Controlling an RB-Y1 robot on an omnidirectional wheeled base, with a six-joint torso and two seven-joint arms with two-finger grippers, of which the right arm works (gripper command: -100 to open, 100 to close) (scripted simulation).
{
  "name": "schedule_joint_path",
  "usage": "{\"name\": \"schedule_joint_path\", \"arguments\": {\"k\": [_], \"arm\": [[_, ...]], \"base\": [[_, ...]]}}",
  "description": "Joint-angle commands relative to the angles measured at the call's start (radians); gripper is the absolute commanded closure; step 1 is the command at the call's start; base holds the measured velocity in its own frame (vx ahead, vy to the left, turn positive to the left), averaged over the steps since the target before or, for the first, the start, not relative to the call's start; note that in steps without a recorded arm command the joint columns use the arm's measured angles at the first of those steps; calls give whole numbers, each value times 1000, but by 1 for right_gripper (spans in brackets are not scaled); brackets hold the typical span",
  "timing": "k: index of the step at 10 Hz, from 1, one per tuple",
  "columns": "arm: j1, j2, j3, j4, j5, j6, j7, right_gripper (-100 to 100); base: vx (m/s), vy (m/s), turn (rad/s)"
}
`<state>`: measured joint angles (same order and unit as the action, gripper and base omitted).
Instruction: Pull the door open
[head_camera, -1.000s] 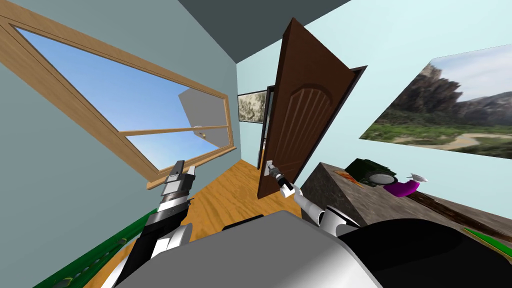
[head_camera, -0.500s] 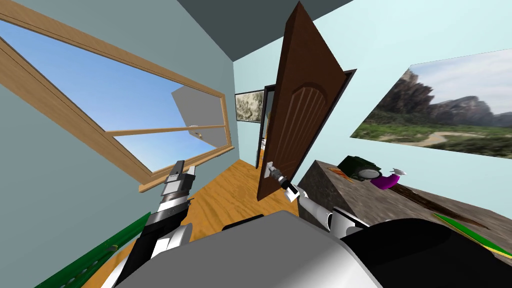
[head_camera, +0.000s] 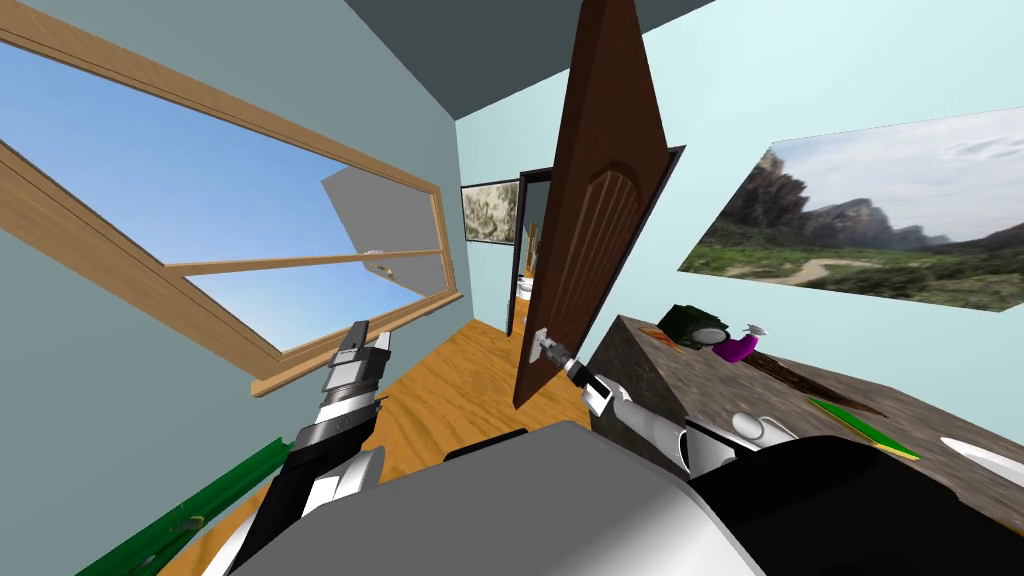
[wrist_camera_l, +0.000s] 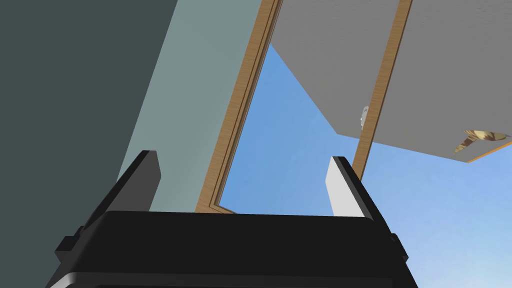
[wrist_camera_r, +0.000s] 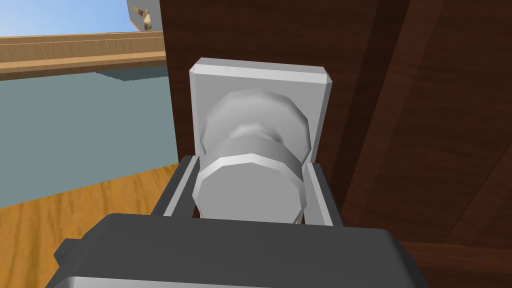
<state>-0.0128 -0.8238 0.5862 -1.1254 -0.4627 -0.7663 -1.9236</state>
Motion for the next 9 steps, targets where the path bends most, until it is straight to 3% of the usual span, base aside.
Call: {"name": "schedule_joint_path", "arguments": {"k": [1, 2, 3, 4, 9], "arm": [[11, -31, 16, -12, 6, -34, -27, 100], [17, -47, 29, -17, 11, -50, -42, 100], [15, -34, 27, -7, 11, -40, -32, 100], [22, -37, 38, 4, 19, -75, -39, 100], [35, -44, 58, 34, 39, -161, -50, 100]], "base": [[-24, -16, -69], [-19, -20, -62], [-8, -7, -10], [27, 30, -18], [54, 55, -37]]}}
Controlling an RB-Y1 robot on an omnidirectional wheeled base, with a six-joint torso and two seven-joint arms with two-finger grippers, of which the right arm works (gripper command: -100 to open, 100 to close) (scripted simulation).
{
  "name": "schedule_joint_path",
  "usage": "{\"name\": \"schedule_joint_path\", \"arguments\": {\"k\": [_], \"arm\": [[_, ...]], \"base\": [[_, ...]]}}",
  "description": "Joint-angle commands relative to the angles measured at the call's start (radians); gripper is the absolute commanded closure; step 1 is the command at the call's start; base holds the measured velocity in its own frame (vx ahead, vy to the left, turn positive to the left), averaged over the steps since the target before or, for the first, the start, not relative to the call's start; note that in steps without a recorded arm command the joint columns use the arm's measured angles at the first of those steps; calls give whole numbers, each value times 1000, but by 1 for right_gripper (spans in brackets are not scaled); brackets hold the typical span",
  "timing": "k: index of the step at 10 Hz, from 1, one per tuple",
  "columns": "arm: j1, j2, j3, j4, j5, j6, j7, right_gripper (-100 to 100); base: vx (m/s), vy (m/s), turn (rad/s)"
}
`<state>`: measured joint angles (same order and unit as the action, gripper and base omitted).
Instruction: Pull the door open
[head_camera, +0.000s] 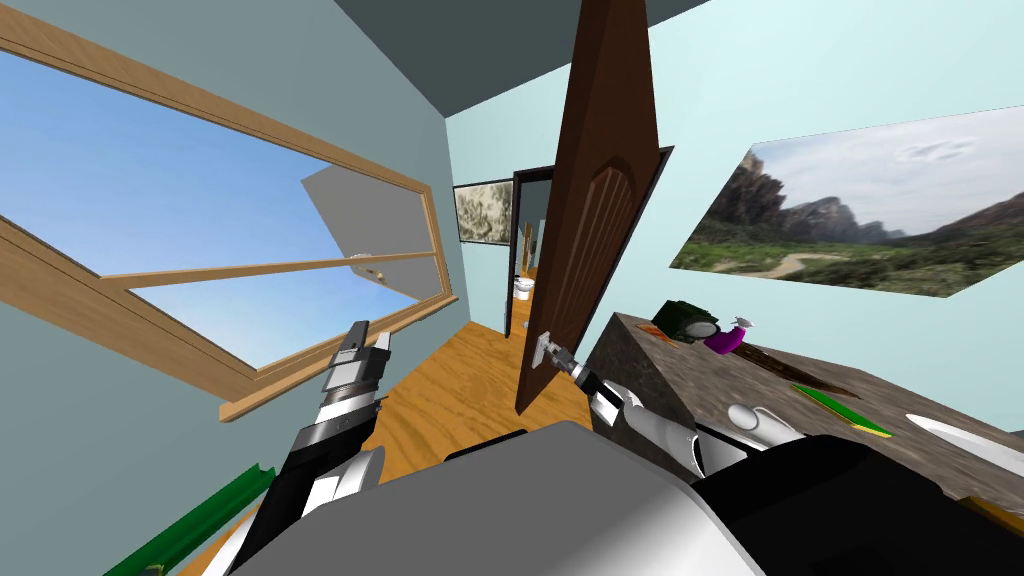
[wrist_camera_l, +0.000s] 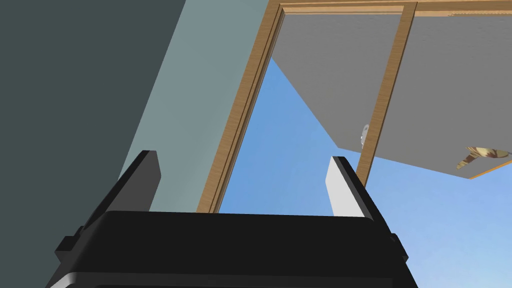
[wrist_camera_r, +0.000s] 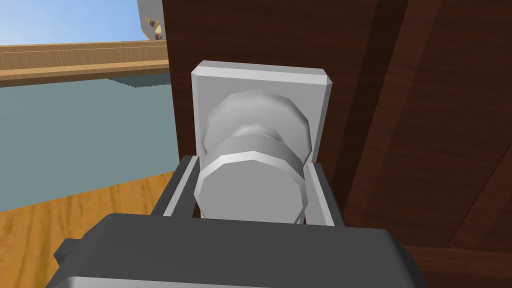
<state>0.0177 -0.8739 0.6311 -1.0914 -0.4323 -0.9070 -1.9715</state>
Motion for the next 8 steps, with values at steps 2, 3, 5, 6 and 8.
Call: {"name": "schedule_joint_path", "arguments": {"k": [2, 3, 5, 6, 8], "arm": [[8, 4, 18, 7, 13, -41, -4, 100], [10, 3, 21, 11, 16, -53, -6, 100], [17, 0, 30, 25, 24, -91, -10, 100], [22, -3, 36, 34, 30, -117, -14, 100], [27, -6, 43, 44, 36, -144, -17, 100]], "base": [[45, 50, -21], [27, 41, -7], [43, 52, -33], [45, 58, -32], [55, 38, -32]]}}
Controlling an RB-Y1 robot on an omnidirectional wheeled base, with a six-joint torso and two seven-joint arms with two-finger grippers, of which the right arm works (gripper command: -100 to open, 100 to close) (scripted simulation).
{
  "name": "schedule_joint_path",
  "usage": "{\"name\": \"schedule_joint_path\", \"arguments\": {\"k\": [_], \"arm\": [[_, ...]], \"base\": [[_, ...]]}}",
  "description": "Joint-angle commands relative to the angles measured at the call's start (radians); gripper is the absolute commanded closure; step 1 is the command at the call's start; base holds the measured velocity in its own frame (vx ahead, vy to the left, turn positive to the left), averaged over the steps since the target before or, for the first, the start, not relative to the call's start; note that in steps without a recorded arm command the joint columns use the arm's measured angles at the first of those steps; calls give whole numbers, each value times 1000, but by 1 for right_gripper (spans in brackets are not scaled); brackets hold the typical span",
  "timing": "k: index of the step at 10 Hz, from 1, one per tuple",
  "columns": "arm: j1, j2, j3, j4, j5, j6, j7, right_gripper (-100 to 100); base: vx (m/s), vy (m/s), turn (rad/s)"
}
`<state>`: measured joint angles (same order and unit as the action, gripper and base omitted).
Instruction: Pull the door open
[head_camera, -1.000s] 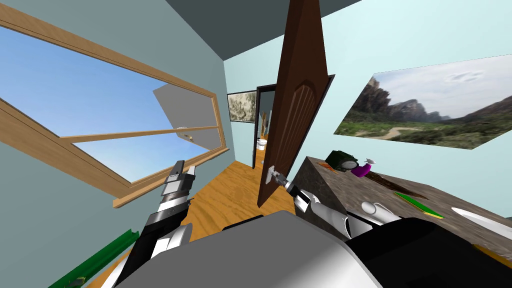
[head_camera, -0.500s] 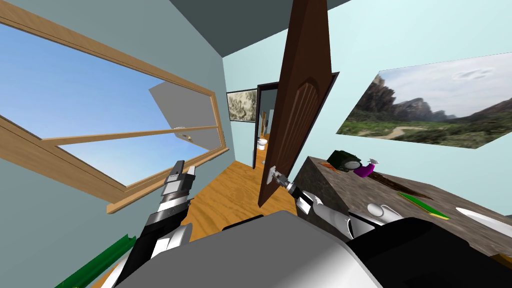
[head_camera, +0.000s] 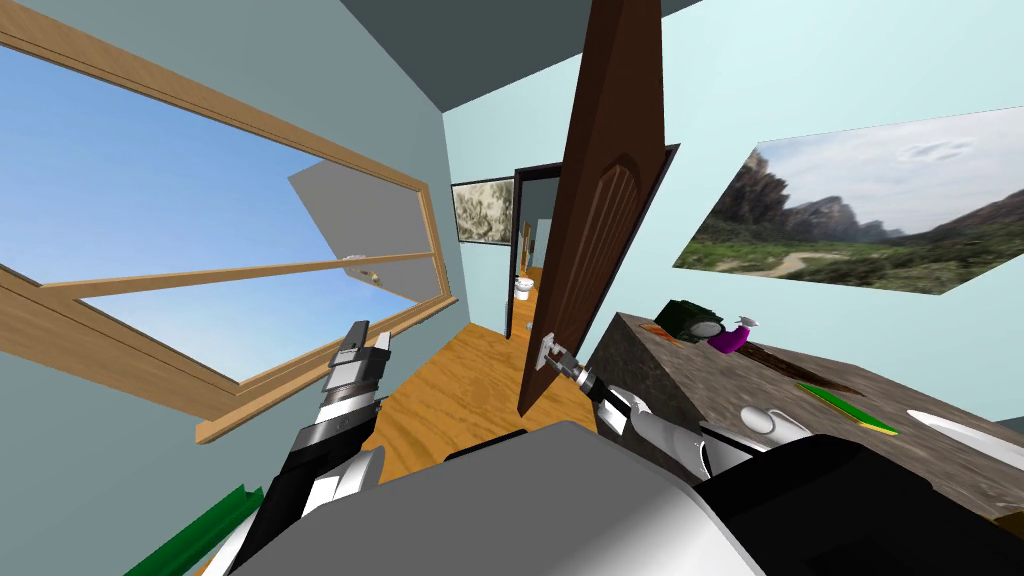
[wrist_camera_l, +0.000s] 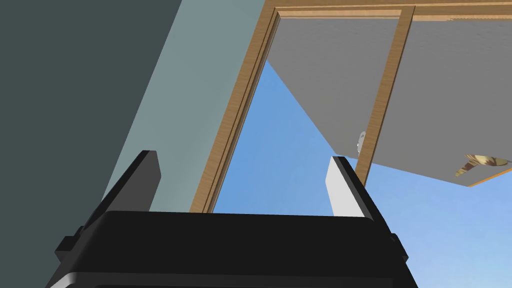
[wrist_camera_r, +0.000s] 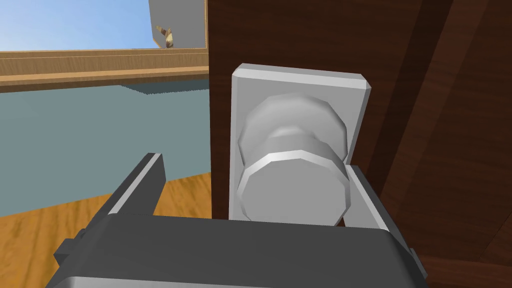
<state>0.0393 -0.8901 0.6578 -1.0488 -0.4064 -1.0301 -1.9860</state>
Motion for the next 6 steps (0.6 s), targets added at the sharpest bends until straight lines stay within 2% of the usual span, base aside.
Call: {"name": "schedule_joint_path", "arguments": {"k": [1, 5, 6], "arm": [[8, 9, 19, 6, 13, -35, -4, 100], [18, 2, 33, 27, 26, -93, -12, 100], [24, -2, 40, 38, 33, -122, -15, 100]], "base": [[37, 37, -13], [33, 32, -24], [36, 29, -29]]}}
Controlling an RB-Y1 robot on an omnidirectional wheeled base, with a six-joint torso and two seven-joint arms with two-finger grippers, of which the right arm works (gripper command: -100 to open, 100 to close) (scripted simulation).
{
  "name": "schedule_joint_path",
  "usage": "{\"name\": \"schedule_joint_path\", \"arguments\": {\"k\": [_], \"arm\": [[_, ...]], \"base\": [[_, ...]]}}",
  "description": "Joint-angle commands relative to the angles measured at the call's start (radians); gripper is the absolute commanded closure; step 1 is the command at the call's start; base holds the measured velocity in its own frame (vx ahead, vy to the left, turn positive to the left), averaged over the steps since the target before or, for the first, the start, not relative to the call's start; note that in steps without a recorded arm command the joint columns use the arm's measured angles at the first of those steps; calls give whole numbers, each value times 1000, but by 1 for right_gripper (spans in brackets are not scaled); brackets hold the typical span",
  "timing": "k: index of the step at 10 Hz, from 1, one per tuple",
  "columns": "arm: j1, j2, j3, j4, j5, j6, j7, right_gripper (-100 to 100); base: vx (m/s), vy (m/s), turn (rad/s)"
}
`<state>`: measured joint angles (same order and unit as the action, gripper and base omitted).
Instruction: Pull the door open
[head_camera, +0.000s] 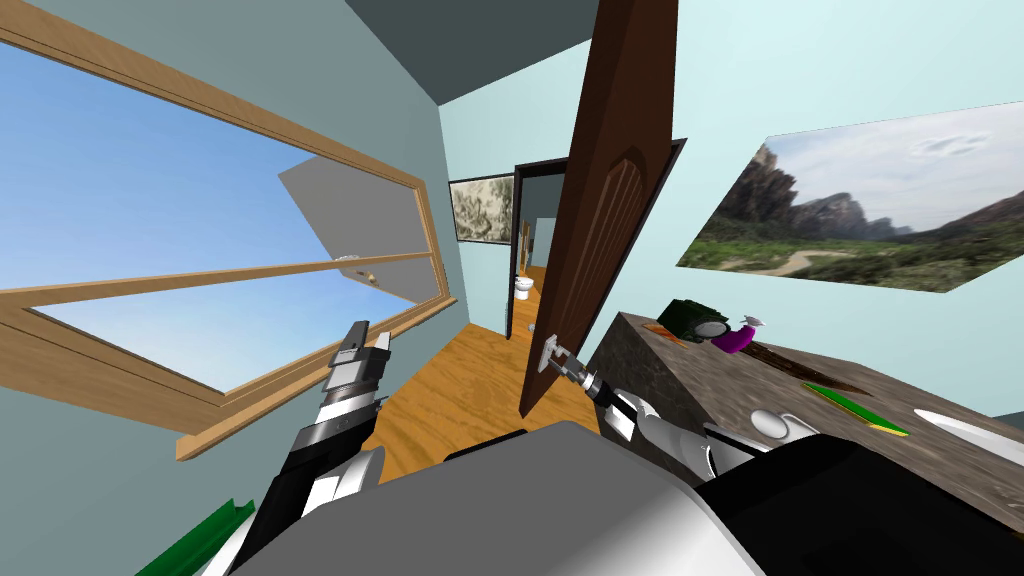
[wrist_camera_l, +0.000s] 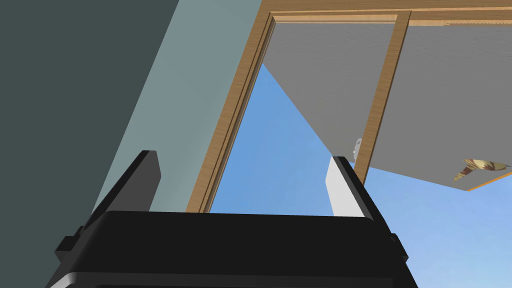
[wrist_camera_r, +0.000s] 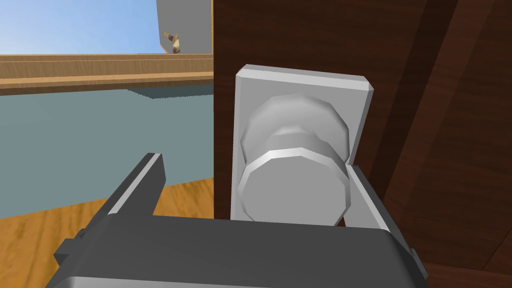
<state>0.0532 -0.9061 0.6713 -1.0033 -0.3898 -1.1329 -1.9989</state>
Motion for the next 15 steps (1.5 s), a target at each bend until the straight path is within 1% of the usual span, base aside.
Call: {"name": "schedule_joint_path", "arguments": {"k": [1, 2, 3, 5, 6, 9, 10, 15], "arm": [[13, 12, 30, -1, 19, -34, -4, 100], [19, 8, 37, 10, 26, -65, -8, 100], [22, 6, 41, 16, 29, -80, -10, 100], [22, 6, 41, 16, 29, -80, -10, 100], [25, 4, 44, 22, 33, -95, -12, 100], [25, 4, 44, 22, 33, -95, -12, 100], [29, 2, 48, 28, 36, -110, -13, 100], [29, 2, 48, 28, 36, -110, -13, 100]], "base": [[69, 38, -51], [81, 57, -51], [60, 47, -53], [11, 11, 10], [5, 12, -4], [8, 0, -6], [16, 15, -17], [4, 0, -3]]}}
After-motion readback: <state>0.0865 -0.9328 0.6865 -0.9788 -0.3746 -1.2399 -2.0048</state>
